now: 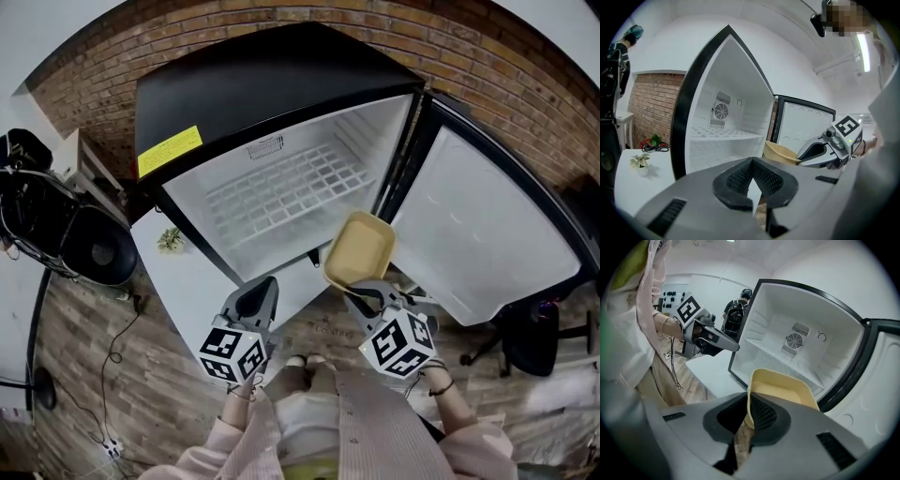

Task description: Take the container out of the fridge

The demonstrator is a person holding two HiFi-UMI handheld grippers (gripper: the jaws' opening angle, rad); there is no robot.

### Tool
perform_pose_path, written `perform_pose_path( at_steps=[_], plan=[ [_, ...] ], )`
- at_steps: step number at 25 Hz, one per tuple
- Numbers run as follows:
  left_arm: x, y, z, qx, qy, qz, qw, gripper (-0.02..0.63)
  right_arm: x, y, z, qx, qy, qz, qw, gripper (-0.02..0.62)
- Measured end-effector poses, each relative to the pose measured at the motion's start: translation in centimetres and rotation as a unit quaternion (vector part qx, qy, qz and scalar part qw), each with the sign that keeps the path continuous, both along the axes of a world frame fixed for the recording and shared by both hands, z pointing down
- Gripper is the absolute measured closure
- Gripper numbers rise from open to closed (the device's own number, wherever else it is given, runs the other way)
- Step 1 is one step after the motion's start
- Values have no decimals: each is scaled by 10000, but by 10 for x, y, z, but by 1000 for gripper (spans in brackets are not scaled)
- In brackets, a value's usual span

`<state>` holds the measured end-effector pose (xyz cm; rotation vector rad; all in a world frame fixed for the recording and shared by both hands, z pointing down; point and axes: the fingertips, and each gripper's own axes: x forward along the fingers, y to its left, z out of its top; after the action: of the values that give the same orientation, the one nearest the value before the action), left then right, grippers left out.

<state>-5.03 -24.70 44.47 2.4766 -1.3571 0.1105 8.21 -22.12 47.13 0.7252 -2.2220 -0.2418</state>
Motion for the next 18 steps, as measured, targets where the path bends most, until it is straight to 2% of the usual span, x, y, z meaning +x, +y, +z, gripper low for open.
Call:
perform_pose_path(
  at_steps=[18],
  plan=[
    [2,-1,-3,55,-87,-68,9999,615,6,-5,0,23,-61,-15,10000,575]
  ],
)
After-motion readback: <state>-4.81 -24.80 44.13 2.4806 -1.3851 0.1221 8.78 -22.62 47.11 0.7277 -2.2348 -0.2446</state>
